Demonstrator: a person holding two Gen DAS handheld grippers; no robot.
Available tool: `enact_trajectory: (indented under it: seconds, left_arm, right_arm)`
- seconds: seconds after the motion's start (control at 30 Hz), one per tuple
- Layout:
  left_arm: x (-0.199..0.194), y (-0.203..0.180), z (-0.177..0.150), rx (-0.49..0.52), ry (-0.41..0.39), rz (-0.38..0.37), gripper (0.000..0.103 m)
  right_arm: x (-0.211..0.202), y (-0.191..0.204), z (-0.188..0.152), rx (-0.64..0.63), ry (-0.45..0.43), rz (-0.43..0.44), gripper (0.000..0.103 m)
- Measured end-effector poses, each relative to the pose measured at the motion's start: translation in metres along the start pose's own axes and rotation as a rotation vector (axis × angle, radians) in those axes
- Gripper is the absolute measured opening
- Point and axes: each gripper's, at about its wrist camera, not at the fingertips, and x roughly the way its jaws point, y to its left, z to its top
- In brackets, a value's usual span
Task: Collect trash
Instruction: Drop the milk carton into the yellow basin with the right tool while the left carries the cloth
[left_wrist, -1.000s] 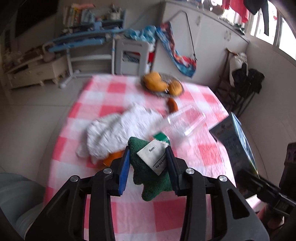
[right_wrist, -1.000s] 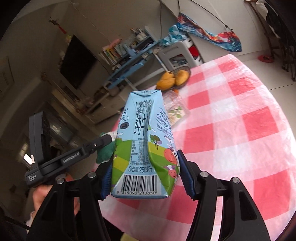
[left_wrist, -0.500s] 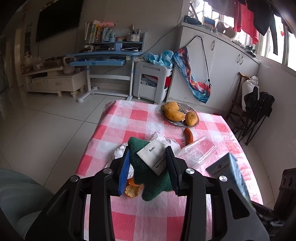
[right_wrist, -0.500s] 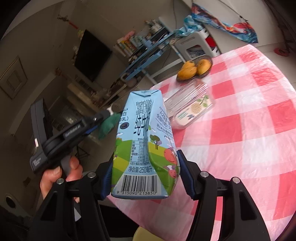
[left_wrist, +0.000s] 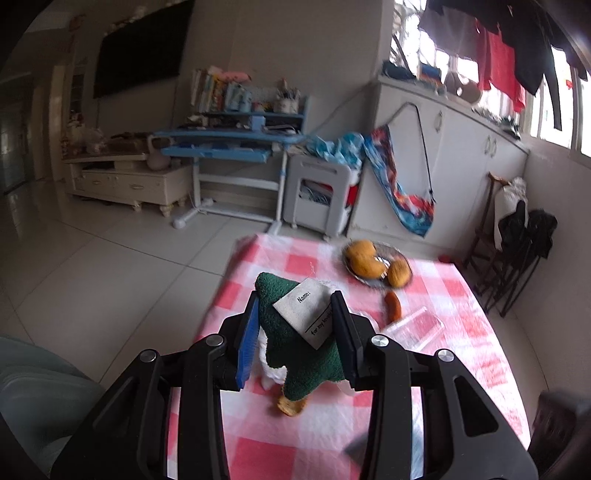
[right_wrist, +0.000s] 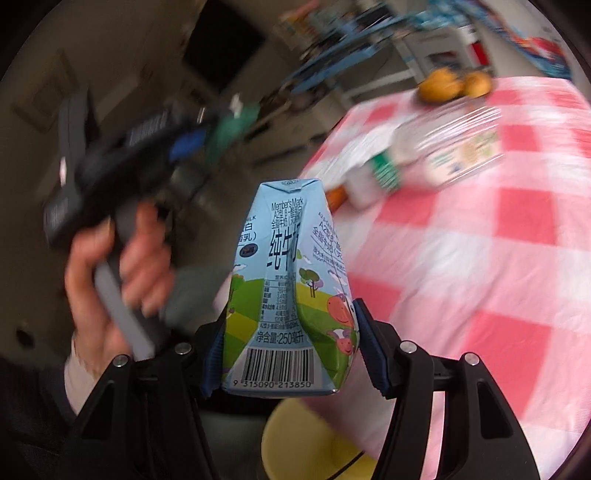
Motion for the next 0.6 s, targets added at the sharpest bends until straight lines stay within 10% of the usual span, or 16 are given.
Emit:
enact_trajectory:
  seconds: [0.4, 0.6]
  left_arm:
    - [-0.047, 0.021, -0.013, 0.013, -0.021, 0.024, 0.036]
    - [-0.061, 0.027, -0.053, 0.005, 0.085, 0.003, 0.036]
  right_arm:
    - [0.05, 0.05, -0.056, -0.31, 0.408, -0.02, 0.06]
    - [0.046, 0.059, -0.063, -0.328, 0.421, -0.01, 0.064]
